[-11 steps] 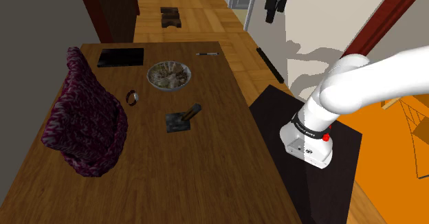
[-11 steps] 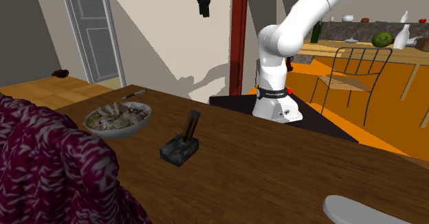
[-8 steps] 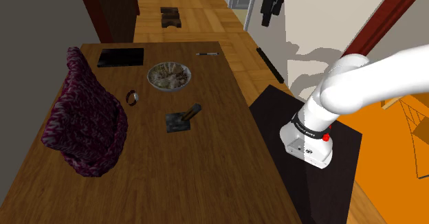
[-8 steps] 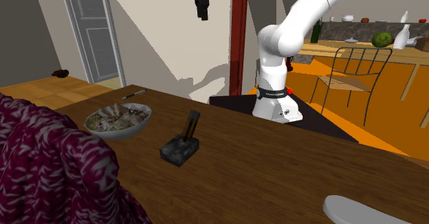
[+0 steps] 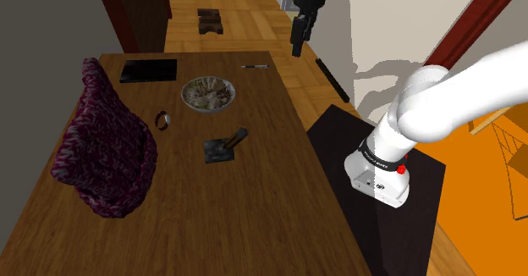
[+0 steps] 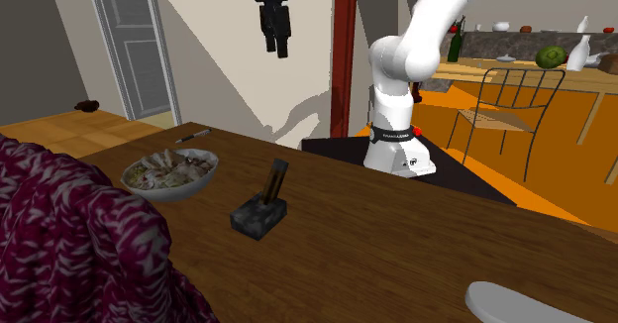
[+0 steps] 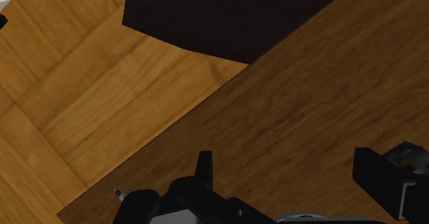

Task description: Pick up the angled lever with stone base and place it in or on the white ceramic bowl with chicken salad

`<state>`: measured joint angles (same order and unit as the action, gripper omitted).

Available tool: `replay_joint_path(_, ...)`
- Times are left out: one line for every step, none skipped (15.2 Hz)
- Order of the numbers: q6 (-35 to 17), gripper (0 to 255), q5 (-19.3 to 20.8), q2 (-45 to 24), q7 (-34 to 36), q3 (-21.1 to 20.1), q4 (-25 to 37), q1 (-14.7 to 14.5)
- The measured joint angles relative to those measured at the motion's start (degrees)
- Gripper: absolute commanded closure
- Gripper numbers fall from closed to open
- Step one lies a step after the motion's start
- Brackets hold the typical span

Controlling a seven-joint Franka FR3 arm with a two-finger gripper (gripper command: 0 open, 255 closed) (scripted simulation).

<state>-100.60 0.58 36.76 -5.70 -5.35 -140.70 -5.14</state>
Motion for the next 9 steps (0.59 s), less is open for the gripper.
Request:
replay_joint_path(-1.5,0,-0.5,-1.3,-0.3,-0.5,-0.2,-0.7)
replay_joint_path(-3.1,0,-0.9,-2.3,-0.6,-0.9,-0.6,-1.4)
replay_joint_path(-4.5,0,-1.5,-3.0,-0.7,-1.6,-1.2,-2.2)
replay_joint_path(-5.7,0,-2.1,-4.3,-0.8,-2.3,-1.0,-3.0)
replay_joint_path(-7.3,0,-2.6,-5.0,-1.0,-2.9,-1.8,-3.7)
replay_joint_path(-8.9,0,-2.9,-6.9,-1.4,-3.4,-1.5,-4.3)
replay_joint_path(-10.5,0,-3.4,-8.2,-1.6,-4.0,-1.7,-5.0)
replay_joint_path(-12.2,0,-3.7,-9.7,-2.0,-4.4,-1.8,-5.5)
replay_joint_path(-13.6,0,-4.1,-11.2,-2.2,-5.1,-1.6,-6.2)
